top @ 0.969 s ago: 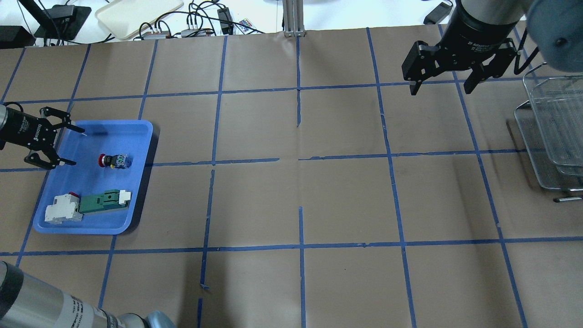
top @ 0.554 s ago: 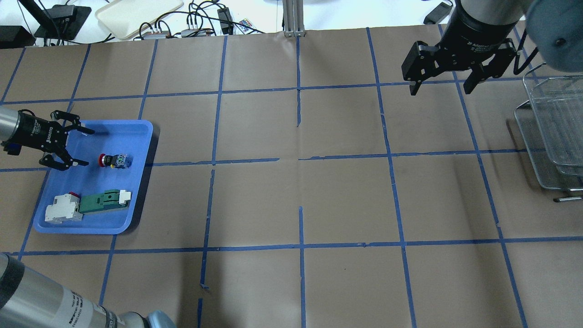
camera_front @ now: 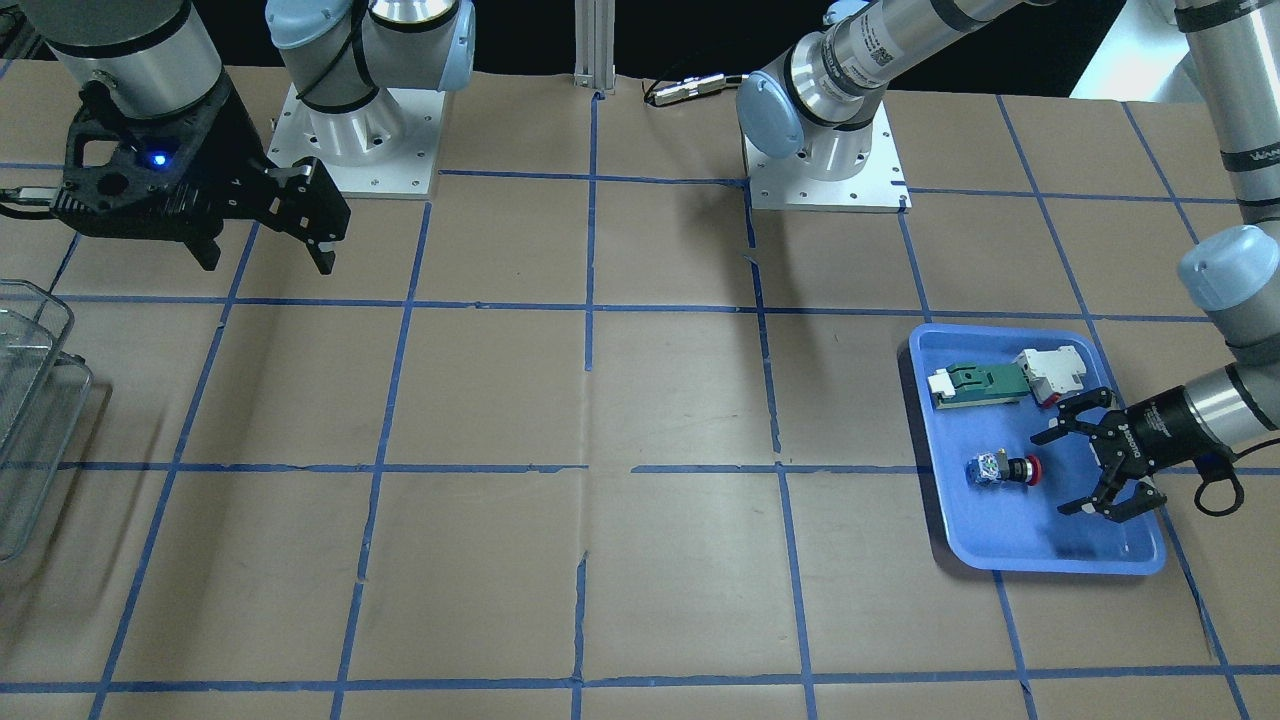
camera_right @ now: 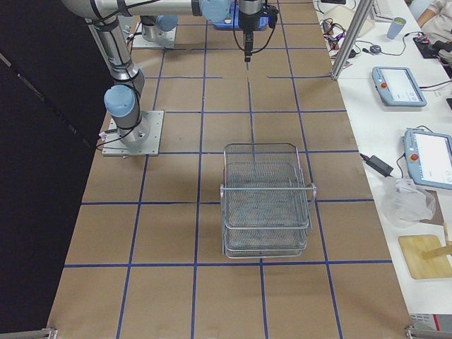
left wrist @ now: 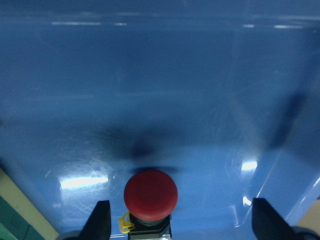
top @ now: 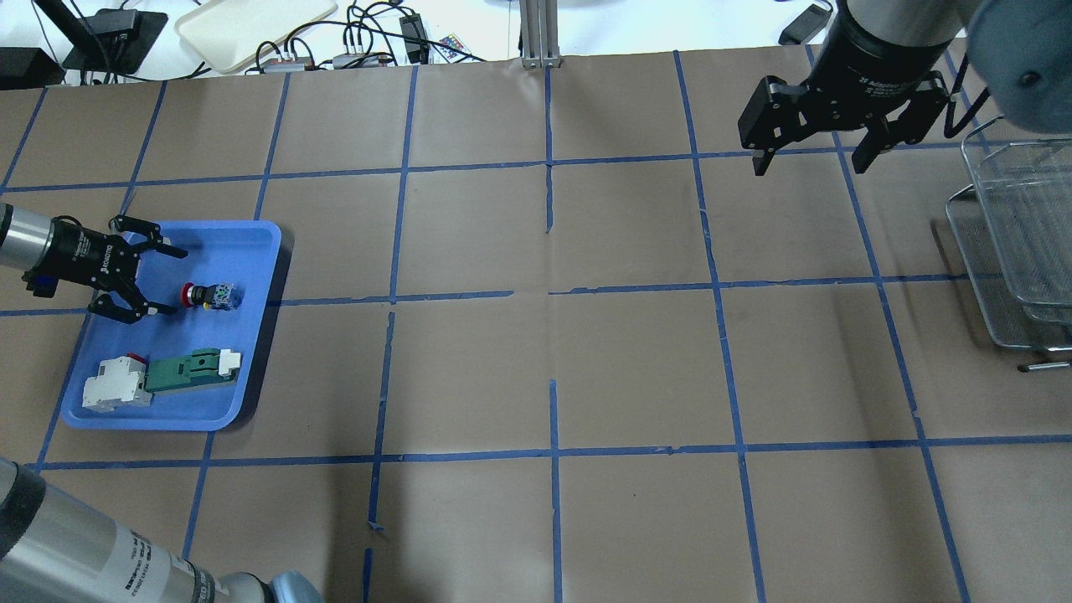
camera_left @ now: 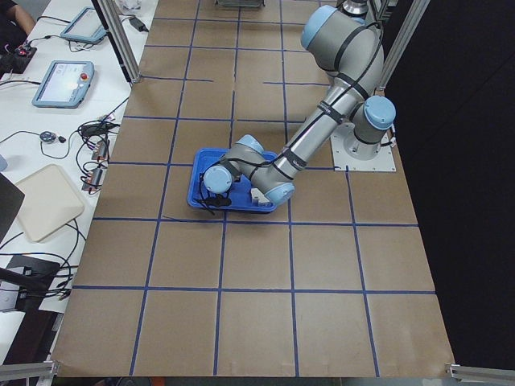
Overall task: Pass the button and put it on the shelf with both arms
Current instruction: 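Lower the left gripper toward the red-capped button in the tray, then close the left gripper on the red-capped button's base, then lift the button and carry it toward the right gripper, then lower the right gripper onto the button held by the left gripper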
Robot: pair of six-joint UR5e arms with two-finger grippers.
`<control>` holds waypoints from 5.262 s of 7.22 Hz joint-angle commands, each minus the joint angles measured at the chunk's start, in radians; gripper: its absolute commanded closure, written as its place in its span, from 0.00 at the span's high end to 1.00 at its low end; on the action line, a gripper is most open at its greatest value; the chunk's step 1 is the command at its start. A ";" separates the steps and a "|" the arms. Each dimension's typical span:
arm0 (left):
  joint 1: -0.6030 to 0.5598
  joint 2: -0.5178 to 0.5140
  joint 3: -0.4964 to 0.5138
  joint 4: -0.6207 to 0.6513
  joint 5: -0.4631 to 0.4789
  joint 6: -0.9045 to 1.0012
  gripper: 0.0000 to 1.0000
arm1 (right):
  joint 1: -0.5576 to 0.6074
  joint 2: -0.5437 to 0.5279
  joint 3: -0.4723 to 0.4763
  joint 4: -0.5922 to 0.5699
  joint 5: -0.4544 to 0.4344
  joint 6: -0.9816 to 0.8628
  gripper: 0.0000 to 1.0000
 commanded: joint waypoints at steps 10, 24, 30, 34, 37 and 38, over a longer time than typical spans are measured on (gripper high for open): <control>-0.002 -0.024 -0.003 -0.009 -0.045 0.018 0.80 | 0.000 0.000 0.000 0.000 0.000 0.000 1.00; -0.352 0.264 0.007 -0.153 -0.133 -0.338 0.00 | -0.011 0.031 0.014 -0.018 0.000 -0.111 1.00; -0.832 0.312 -0.037 0.197 -0.278 -1.056 0.00 | 0.008 -0.003 0.024 0.032 0.066 -0.535 1.00; -0.934 0.317 -0.120 0.450 -0.277 -1.285 0.00 | 0.011 -0.017 0.029 0.064 0.072 -1.195 1.00; -0.989 0.326 -0.120 0.488 -0.274 -1.364 0.00 | 0.011 0.040 0.034 0.007 0.173 -1.408 1.00; -1.006 0.321 -0.117 0.491 -0.268 -1.371 0.00 | 0.011 0.037 0.035 -0.006 0.174 -1.448 1.00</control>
